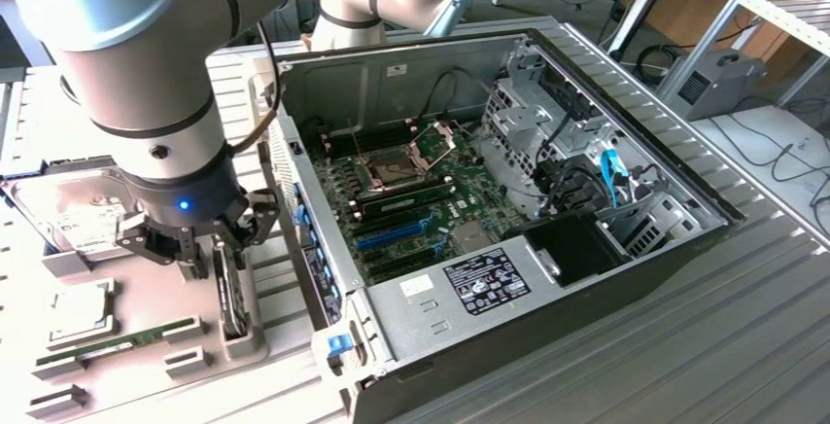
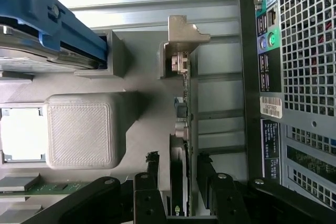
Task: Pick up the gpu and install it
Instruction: 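Pick up the gpu and move the gpu toward the slot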
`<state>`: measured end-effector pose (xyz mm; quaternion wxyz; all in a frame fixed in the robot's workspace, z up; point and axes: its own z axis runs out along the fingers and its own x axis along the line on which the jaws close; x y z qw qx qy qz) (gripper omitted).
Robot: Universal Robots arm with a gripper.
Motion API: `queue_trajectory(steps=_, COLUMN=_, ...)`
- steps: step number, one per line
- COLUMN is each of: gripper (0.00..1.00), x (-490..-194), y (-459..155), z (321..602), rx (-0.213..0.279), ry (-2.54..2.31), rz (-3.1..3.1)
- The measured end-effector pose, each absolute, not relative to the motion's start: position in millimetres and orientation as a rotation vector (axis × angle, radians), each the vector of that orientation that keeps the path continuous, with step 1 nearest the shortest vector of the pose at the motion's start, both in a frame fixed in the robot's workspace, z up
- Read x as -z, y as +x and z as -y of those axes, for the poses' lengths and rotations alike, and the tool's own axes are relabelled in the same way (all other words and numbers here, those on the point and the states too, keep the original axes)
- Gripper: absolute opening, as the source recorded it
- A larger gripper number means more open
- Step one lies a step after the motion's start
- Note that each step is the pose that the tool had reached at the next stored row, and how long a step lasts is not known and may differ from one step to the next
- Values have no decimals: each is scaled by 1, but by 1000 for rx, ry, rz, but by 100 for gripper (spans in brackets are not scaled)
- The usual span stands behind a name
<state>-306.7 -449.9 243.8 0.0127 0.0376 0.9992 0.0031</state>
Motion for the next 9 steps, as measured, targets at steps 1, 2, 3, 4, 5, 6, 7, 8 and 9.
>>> queue_trajectory(steps=1, gripper=42, x=-243, y=-307, z=450, rx=-9, ry=117, rz=-3114)
queue_trajectory(steps=2, gripper=42, x=-243, y=-307, z=450, rx=-9, ry=117, rz=-3114)
queue_trajectory(steps=3, gripper=42, x=-243, y=-307, z=450, rx=-9, ry=117, rz=-3114)
queue_trajectory(steps=4, gripper=42, x=-243, y=-307, z=450, rx=-9, ry=117, rz=-3114)
queue_trajectory(steps=5, gripper=42, x=-243, y=-307, z=450, rx=-9, ry=117, rz=-3114)
queue_trajectory(steps=6, gripper=42, x=-243, y=-307, z=450, rx=-10, ry=117, rz=-3114)
queue_trajectory(steps=7, gripper=42, x=-243, y=-307, z=450, rx=-10, ry=117, rz=-3114)
queue_trajectory(steps=8, gripper=41, x=-243, y=-307, z=450, rx=-10, ry=117, rz=-3114)
queue_trajectory(steps=9, gripper=41, x=-243, y=-307, z=450, rx=-9, ry=117, rz=-3114)
